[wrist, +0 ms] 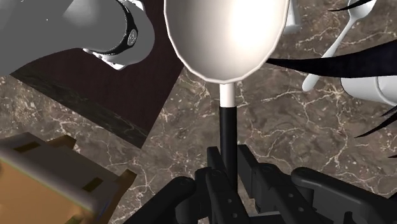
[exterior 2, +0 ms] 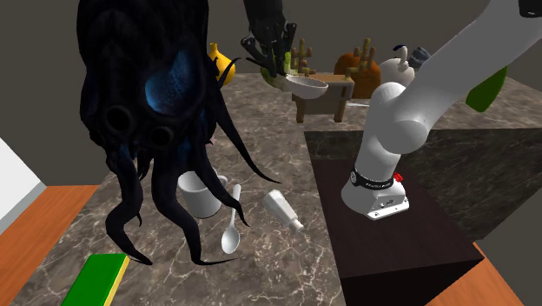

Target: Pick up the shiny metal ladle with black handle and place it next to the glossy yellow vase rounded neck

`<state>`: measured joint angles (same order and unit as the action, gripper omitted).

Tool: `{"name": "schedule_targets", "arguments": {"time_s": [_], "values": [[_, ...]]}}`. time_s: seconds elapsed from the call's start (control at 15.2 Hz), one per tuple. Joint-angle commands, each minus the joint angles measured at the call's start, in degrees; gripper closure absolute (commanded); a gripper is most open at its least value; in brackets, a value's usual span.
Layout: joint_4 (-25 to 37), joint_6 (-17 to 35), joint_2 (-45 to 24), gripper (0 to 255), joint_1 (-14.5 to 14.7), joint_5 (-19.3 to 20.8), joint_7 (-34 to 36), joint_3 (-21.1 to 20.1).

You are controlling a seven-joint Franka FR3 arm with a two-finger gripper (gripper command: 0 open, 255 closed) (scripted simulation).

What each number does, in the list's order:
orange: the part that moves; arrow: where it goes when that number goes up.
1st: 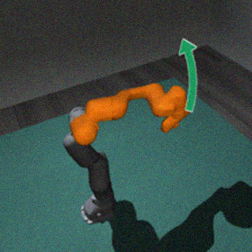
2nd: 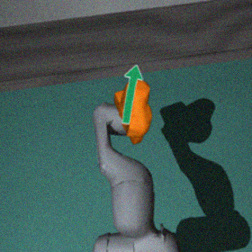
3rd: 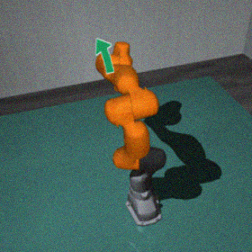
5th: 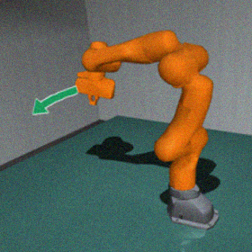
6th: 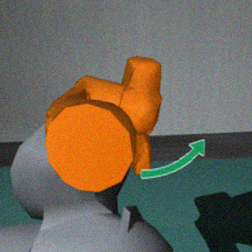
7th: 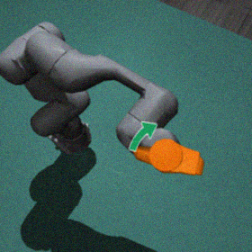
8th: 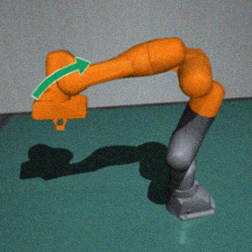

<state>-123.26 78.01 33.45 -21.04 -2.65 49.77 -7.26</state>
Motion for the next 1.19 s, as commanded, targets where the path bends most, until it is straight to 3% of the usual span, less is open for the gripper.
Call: {"name": "schedule_targets", "arguments": {"time_s": [0.0, 0.59, 1.12], "values": [[2.01, 0.2, -2.27, 255, -0.71, 1.25, -1.67, 1.26], [12.9, 2.68, -15.34, 255, -4.32, 6.48, -11.07, 7.91], [27.73, 2.66, -29.52, 255, -7.44, 8.22, -19.11, 12.68]]}}
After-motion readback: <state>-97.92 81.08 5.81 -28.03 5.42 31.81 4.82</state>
